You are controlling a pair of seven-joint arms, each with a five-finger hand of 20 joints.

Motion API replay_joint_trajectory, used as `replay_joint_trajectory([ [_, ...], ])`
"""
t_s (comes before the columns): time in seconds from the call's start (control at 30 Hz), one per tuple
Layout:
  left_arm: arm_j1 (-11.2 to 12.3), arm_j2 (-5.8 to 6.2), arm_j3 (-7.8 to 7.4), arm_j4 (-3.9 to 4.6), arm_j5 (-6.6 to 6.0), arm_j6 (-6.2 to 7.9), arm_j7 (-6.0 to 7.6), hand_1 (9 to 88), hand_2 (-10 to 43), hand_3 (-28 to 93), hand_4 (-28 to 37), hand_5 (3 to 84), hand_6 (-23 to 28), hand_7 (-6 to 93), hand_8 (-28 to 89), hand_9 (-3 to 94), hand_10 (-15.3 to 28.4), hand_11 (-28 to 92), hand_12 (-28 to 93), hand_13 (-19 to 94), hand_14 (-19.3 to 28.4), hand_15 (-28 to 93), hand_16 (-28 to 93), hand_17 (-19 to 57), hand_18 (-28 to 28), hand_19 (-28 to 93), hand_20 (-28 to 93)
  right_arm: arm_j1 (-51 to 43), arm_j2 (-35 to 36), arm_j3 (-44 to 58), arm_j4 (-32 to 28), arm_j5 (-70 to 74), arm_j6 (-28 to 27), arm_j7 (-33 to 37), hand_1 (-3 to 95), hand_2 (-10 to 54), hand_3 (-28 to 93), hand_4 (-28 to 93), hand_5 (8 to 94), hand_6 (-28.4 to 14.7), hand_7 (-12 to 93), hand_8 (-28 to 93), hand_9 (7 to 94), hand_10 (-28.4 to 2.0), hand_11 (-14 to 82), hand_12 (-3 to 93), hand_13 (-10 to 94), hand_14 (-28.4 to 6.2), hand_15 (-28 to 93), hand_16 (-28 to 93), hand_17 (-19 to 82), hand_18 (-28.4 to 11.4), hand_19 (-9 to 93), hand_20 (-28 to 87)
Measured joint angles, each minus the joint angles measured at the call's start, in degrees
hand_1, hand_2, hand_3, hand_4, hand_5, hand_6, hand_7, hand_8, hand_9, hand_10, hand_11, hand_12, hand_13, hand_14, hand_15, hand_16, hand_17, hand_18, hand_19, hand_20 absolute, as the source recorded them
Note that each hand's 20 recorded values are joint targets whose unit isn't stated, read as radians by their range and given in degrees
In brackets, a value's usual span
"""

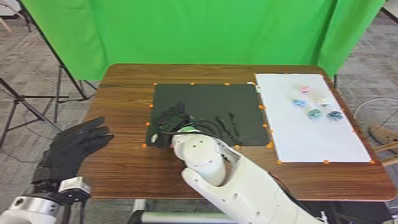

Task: Arrange flowers

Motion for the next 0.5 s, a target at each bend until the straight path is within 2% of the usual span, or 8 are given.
replay_joint_trajectory([
  [0.2,1.3,-0.03,-0.75,-0.46,-0.09,0.47,0.34,27.9,9.9,75,-9.4,39.2,15.5,9.9,-6,33.4,23.4,32,9,28,28.4,53,-11,-9.9,23.5,59,13,1.7,1.5,-1.5,0.0,0.0,0.1,0.3,26.1,-9.5,78,-28,60.1,-2.3,25,-15,40.5,-27.1,56.0,26.5,25,-28.4,84,19,-3,-28.4,59,44],
  [0.5,1.2,-0.66,-0.73,-0.6,0.11,0.43,0.09,28.0,9.7,75,-9.5,40.1,15.5,9.6,-6,34.7,23.5,31,9,29,28.4,54,-12,-9.7,23.4,59,13,2.4,3.5,-2.6,0.5,-0.2,3.3,1.9,26.3,-9.1,78,-28,62.9,-2.4,29,-16,42.4,-27.0,56.4,26.1,27,-28.4,85,19,-1,-28.4,59,47],
])
